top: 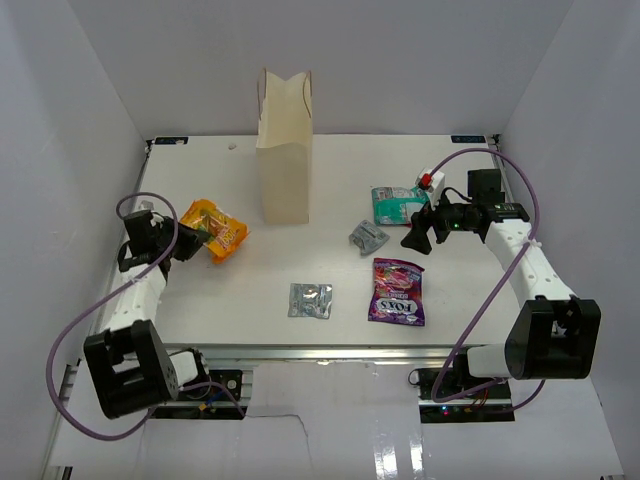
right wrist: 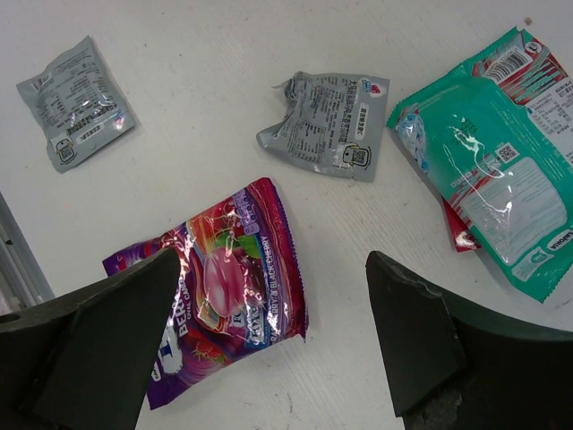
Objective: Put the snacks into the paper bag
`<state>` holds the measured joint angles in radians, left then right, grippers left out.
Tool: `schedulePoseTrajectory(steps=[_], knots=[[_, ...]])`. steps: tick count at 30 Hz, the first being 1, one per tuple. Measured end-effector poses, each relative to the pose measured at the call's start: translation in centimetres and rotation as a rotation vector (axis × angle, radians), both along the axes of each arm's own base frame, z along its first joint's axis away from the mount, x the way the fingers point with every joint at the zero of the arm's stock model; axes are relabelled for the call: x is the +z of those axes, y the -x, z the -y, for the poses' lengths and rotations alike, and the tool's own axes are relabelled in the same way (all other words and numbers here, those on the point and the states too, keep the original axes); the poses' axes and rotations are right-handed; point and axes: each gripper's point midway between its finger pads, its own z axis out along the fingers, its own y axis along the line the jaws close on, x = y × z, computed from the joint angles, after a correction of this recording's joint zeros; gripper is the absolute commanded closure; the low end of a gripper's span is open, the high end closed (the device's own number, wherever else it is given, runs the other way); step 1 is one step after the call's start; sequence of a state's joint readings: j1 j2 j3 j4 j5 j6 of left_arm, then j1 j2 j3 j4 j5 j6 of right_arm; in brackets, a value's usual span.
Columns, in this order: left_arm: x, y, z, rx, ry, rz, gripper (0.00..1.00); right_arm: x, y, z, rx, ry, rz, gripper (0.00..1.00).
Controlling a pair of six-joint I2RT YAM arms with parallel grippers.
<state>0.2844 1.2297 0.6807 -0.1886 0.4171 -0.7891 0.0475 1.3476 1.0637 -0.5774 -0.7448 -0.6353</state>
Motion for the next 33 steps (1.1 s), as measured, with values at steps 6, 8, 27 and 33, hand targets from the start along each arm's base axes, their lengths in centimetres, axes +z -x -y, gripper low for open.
schedulePoseTrajectory(steps=[6, 8, 27, 33], knots=[[5.7, 0.2, -0.3, 0.02, -0.061, 0.178, 1.0, -0.4, -0.1, 0.0, 0.001, -0.002, -0.014, 0.1], [8.1, 0.0, -0.3, 0.023, -0.071, 0.24, 1.0, -0.5, -0.1, 0.0, 0.001, -0.002, -0.018, 0.1], [39.5, -2.9, 14.1, -0.379, -0.245, 0.974, 1.0, -0.5, -0.1, -0.1, 0.0, -0.008, -0.026, 0.1], [37.8, -8.0, 18.6, -0.422, -0.357, 0.91, 1.0, -0.6, -0.1, -0.1, -0.001, -0.007, -0.027, 0.1]])
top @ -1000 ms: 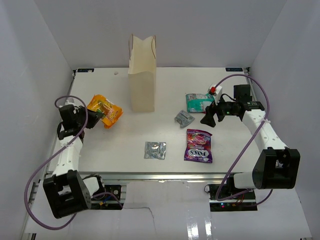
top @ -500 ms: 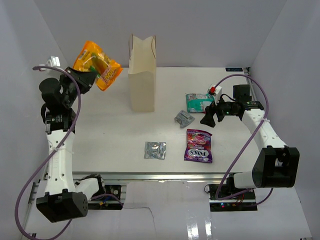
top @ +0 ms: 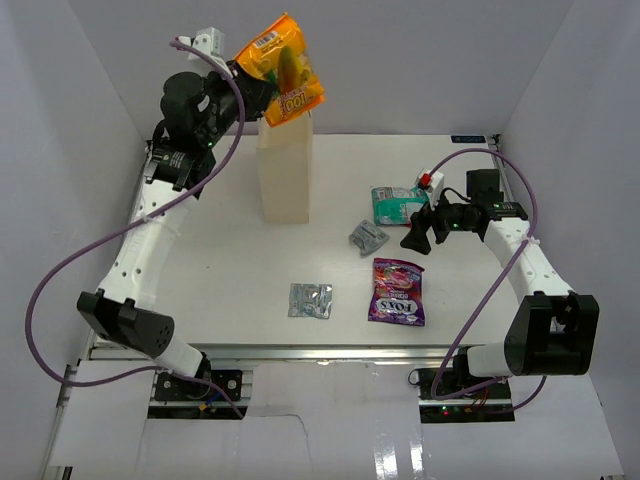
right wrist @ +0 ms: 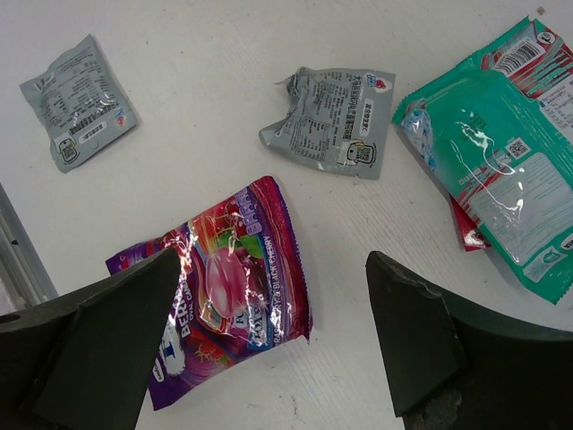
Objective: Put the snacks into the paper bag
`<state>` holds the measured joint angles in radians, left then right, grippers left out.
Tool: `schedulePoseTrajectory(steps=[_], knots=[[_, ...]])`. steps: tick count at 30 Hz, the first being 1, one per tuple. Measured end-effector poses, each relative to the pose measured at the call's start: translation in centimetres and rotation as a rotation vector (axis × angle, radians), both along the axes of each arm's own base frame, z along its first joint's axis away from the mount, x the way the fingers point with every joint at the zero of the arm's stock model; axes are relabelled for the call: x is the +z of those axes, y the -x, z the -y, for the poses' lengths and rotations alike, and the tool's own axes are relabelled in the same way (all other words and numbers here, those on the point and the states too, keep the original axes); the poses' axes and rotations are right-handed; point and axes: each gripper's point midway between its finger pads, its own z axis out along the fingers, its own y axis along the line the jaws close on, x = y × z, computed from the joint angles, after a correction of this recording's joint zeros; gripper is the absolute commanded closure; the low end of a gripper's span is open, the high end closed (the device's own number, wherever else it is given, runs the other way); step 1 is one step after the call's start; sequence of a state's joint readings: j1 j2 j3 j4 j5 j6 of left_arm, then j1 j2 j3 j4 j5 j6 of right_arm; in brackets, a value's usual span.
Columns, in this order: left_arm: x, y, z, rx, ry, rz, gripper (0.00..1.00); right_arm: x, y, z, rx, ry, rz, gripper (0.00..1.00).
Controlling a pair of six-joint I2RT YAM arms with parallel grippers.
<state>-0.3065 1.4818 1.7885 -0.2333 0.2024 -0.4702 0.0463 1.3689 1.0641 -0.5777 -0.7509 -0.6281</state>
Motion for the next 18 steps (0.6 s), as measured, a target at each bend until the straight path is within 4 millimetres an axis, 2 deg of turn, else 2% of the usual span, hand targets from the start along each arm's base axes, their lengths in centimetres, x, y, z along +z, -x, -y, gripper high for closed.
schedulePoseTrajectory(steps=[5, 9, 13, 18], knots=[[-3.3, -3.8, 0.1, 0.106, -0.097, -0.058, 1.0, 0.0, 0.0, 0.1, -0.002, 0.002, 0.001, 0.1], [-4.9, -4.5, -0.5, 0.17, -0.149, -0.091, 1.0, -0.1, -0.1, 0.1, -0.006, 0.006, 0.0, 0.1], [-3.9, -4.1, -0.7, 0.194, -0.152, -0.061, 1.0, -0.1, -0.1, 0.2, -0.007, 0.006, 0.0, 0.1], [-1.1, -2.7, -0.7, 0.185, -0.113, 0.007, 1.0, -0.1, -0.1, 0.3, -0.011, 0.006, 0.0, 0.1]])
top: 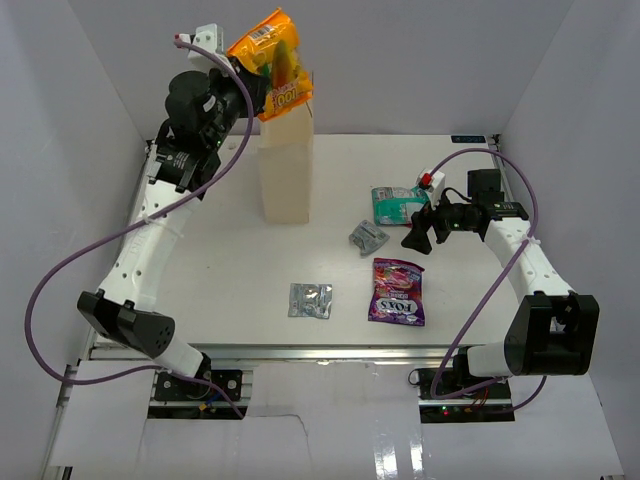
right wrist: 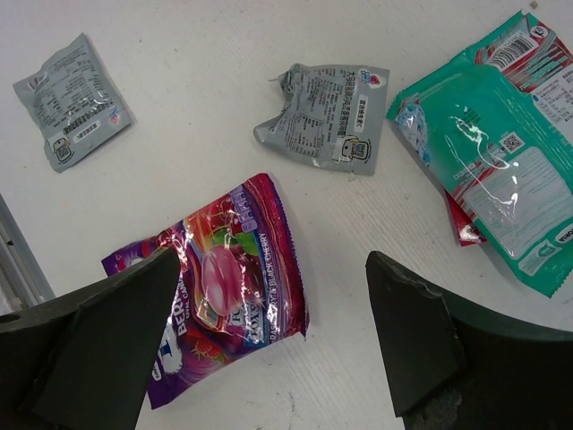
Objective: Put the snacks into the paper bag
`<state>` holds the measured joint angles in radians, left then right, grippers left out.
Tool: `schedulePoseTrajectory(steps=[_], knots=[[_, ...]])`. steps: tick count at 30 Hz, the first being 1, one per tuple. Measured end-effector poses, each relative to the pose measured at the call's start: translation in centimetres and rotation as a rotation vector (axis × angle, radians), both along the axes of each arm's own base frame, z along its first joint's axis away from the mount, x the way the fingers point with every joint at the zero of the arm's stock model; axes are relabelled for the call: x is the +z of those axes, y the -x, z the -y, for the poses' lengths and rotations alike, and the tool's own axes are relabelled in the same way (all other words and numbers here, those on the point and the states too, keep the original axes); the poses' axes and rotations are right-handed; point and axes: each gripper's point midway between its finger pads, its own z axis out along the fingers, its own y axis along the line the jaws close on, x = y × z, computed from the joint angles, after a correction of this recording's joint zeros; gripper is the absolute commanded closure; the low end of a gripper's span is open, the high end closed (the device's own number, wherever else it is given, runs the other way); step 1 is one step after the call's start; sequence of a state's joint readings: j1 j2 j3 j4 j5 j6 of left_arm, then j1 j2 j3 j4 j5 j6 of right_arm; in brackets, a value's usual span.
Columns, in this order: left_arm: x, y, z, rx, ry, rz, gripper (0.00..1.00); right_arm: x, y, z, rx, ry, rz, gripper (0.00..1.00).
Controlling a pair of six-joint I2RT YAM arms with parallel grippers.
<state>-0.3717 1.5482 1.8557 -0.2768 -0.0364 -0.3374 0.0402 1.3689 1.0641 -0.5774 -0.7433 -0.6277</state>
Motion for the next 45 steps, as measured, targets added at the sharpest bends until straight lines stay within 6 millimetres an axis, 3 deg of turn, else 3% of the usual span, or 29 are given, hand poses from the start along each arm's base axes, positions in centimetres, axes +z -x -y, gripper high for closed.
schedulePoseTrajectory(steps=[7, 11, 25, 33, 38, 45], knots=[[4.7, 2.5, -1.1, 0.015, 0.058, 0.12, 1.0, -0.2, 0.0, 0.0, 0.0, 0.0, -0.006, 0.1], [5.4, 2.1, -1.6, 0.06, 0.062, 0.151, 1.0, -0.4, 0.0, 0.0, 0.0, 0.0, -0.015, 0.1], [-1.5, -4.0, -0.9, 0.198, -0.08, 0.044, 1.0, -0.5, -0.1, 0.1, -0.006, 0.006, -0.016, 0.1], [-3.0, -4.2, 0.3, 0.199, -0.119, 0.019, 1.0, -0.5, -0.1, 0.2, -0.011, 0.008, -0.017, 0.1], [-3.5, -3.8, 1.5, 0.184, -0.131, 0.012, 0.87, -0.5, -0.1, 0.2, -0.014, 0.005, -0.022, 0.1], [-8.3, -4.2, 2.4, 0.176, -0.176, -0.076, 0.82, -0.5, -0.1, 0.3, -0.019, 0.002, -0.024, 0.1]])
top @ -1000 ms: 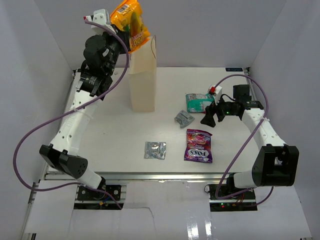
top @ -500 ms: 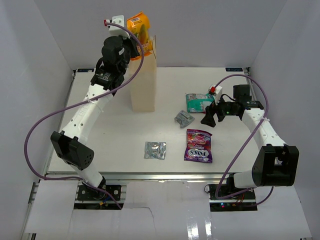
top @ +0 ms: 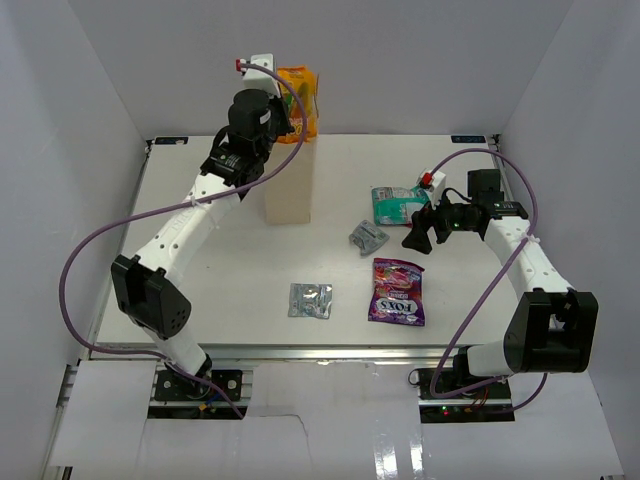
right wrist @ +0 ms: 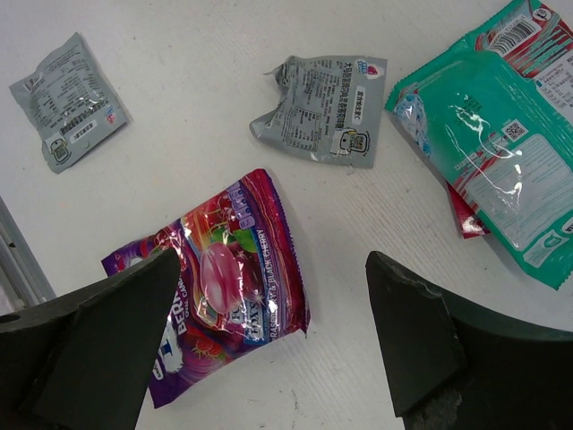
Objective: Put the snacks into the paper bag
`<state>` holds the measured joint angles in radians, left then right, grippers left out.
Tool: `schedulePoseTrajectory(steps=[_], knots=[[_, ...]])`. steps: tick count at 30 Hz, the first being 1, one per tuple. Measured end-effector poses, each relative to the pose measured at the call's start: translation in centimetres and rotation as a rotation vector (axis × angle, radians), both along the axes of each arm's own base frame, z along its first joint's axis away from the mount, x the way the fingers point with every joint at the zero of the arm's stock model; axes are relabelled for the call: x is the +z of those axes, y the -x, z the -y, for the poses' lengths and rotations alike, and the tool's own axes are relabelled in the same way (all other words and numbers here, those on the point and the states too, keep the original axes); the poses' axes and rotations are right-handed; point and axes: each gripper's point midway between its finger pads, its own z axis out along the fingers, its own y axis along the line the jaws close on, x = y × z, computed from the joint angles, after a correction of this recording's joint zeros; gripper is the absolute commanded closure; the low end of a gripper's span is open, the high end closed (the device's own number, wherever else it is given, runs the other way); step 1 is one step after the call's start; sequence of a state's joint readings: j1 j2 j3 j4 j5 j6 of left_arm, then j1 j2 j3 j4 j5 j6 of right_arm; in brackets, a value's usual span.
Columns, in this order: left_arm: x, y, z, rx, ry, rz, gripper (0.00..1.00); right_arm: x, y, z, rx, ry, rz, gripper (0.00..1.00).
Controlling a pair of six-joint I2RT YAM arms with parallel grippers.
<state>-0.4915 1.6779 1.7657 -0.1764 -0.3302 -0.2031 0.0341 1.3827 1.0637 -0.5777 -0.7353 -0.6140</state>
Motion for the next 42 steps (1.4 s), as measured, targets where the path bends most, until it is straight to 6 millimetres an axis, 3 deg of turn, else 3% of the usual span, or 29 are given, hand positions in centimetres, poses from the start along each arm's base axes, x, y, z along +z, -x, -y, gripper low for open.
schedulePoseTrajectory(steps=[2, 6, 8, 16, 19, 22, 27, 32, 35, 37, 42], knots=[[-1.1, -0.3, 0.0, 0.005, -0.013, -0.022, 0.8, 0.0, 0.0, 0.0, 0.0, -0.001, -0.001, 0.1], [-1.9, -0.6, -0.1, 0.023, -0.023, -0.037, 0.6, 0.0, 0.0, 0.0, -0.002, -0.002, -0.002, 0.1], [-1.3, -0.7, -0.2, 0.028, -0.016, -0.017, 0.5, 0.0, 0.0, 0.0, -0.002, -0.002, -0.002, 0.1], [0.5, -0.6, 0.3, 0.005, 0.022, 0.035, 0.27, 0.2, 0.2, -0.3, 0.007, -0.024, -0.009, 0.09], [1.5, -0.3, 0.8, -0.031, 0.035, 0.049, 0.16, 0.1, 0.2, -0.5, -0.013, -0.042, -0.04, 0.06], [3.0, 0.8, 1.3, -0.089, 0.055, 0.07, 0.12, -0.6, -0.4, -0.4, -0.08, -0.056, -0.102, 0.01], [7.1, 5.4, 1.3, -0.206, 0.112, 0.118, 0.1, -3.8, -3.2, 1.6, -0.337, 0.024, -0.241, 0.0], [8.1, 13.9, -1.5, -0.284, 0.19, 0.145, 0.1, -5.3, -8.3, 4.6, -0.576, 0.133, -0.231, 0.03], [7.1, 18.1, -3.2, -0.302, 0.243, 0.143, 0.1, -5.5, -11.1, 5.9, -0.645, 0.177, -0.183, 0.07], [5.1, 20.2, -4.1, -0.304, 0.275, 0.11, 0.09, -5.8, -13.2, 6.5, -0.665, 0.198, -0.156, 0.1], [-1.2, 22.4, -4.6, -0.3, 0.335, -0.03, 0.06, -8.1, -17.0, 7.0, -0.634, 0.203, -0.172, 0.1]])
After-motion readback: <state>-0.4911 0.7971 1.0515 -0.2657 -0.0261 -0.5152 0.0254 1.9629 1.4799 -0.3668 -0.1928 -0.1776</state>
